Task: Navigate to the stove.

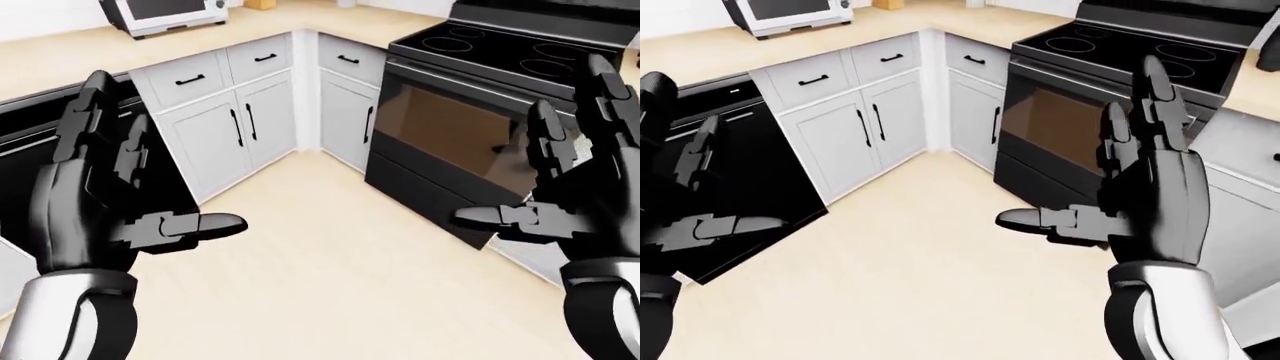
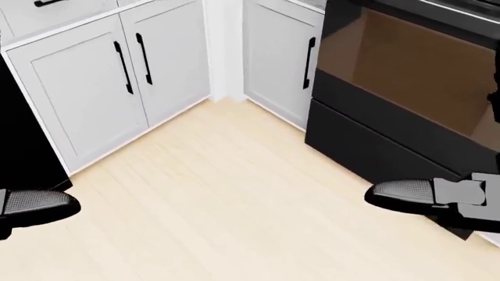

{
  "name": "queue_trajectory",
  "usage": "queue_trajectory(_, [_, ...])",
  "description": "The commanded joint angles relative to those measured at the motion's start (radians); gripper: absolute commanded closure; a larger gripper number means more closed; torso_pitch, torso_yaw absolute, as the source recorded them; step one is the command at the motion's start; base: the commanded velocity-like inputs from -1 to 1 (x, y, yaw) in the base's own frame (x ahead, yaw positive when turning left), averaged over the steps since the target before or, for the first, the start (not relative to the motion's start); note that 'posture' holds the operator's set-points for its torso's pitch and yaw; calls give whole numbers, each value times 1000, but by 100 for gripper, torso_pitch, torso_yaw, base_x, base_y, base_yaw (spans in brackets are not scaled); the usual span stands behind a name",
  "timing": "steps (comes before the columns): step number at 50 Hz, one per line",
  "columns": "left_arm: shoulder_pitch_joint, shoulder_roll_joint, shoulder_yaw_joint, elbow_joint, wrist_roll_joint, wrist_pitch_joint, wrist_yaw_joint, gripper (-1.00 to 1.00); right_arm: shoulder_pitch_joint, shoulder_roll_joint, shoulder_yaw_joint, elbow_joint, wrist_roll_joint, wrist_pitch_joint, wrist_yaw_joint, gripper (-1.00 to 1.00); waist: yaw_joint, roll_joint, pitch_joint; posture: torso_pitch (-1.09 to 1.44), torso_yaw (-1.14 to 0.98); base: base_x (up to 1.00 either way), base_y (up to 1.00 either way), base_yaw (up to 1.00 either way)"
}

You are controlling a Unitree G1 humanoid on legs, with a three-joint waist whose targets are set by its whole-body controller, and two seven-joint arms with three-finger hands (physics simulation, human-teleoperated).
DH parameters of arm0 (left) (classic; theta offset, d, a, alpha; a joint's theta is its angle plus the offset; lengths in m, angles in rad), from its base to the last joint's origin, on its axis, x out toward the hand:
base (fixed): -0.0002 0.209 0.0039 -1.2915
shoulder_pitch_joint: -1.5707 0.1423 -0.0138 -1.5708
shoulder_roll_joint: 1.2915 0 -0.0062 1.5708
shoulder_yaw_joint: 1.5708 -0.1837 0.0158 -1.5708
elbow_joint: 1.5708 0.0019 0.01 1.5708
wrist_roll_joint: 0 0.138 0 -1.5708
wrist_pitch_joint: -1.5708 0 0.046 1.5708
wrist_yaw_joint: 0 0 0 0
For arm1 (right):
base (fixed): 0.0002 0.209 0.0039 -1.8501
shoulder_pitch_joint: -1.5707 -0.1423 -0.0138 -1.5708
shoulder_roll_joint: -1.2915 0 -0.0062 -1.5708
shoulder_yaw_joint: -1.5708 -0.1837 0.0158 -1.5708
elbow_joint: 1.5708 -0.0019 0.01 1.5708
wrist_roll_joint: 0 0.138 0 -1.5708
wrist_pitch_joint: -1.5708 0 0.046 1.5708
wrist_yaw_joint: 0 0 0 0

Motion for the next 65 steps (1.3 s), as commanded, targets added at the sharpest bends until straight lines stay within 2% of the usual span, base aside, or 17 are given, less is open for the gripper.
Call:
queue_trajectory(1, [-15, 4, 1, -10, 11, -17, -10, -100, -15, -13, -18, -4, -10, -11, 0, -100, -2, -1, -6, 0, 0, 15, 0, 0])
queue_trajectory(4, [-16, -4, -6, -10, 25, -15, -18, -100, -17, -16, -21, -4, -3, -10, -3, -100, -1, -70, -17, 0, 0, 15, 0, 0])
queue_trajectory(5, [-17, -5, -6, -10, 27, -13, -20, -100, -16, -10, -20, -4, -12, -6, 2, -100, -12, -33, -13, 0, 0, 14, 0, 0])
queue_trajectory(7, [-21, -10, 1, -10, 29, -5, -24, -100, -15, 3, -18, -4, -27, 0, 15, -100, -12, -50, -13, 0, 0, 14, 0, 0])
queue_trajectory(13, [-14, -3, -6, -10, 22, -16, -17, -100, -13, 3, -15, -4, -29, -3, 15, -100, -20, 2, 1, 0, 0, 14, 0, 0])
queue_trajectory(17, [-11, 5, -3, -10, 11, -21, -9, -100, -9, 5, -12, -4, -34, -4, 18, -100, -32, 79, -30, 0, 0, 12, 0, 0])
queue_trajectory(26, [-4, 6, -2, -10, 12, -26, -10, -100, -3, 12, -5, -4, -48, -8, 25, -100, -5, 13, -8, 0, 0, 12, 0, 0])
queue_trajectory(30, [-2, -2, -2, -10, 23, -24, -19, -100, 2, 12, -1, -4, -53, -14, 28, -100, -2, -69, -19, 0, 0, 12, 0, 0])
queue_trajectory(31, [0, -1, -5, -10, 26, -26, -20, -100, 4, 15, -2, -4, -50, -15, 26, -100, -13, -32, -15, 0, 0, 11, 0, 0])
queue_trajectory(33, [3, 1, -5, -10, 23, -31, -16, -100, 4, 10, 1, -4, -49, -18, 21, -100, -13, -48, -16, 0, 0, 10, 0, 0])
queue_trajectory(39, [-2, 10, -4, -10, 6, -27, -5, -100, 2, 0, -4, -4, -34, -18, 11, -100, -19, 4, -2, 0, 0, 10, 0, 0])
queue_trajectory(43, [-4, 27, -5, -10, -21, -32, 15, -100, -10, -5, -13, -4, -16, -8, 2, -100, -31, 80, -31, 0, 0, 10, 0, 0])
queue_trajectory(51, [-8, 24, -9, -10, -13, -30, 10, -100, -17, -10, -16, -4, -6, -3, -5, -100, -8, 24, -10, 0, 0, 10, 0, 0])
queue_trajectory(56, [-5, 21, -18, -10, -4, -34, 7, -100, -10, 7, -9, -4, -37, -2, 17, -100, -4, -71, -18, 0, 0, 10, 0, 0])
queue_trajectory(57, [-5, 22, -15, -10, -8, -34, 10, -100, -8, 8, -7, -4, -40, -4, 19, -100, -14, -34, -14, 0, 0, 9, 0, 0])
queue_trajectory(59, [-4, 27, -13, -10, -16, -36, 16, -100, -7, 10, -6, -4, -43, -5, 21, -100, -13, -48, -16, 0, 0, 8, 0, 0])
queue_trajectory(65, [3, 18, -14, -10, 1, -39, 0, -100, 1, 16, 1, -4, -54, -12, 26, -100, -18, 6, -2, 0, 0, 8, 0, 0])
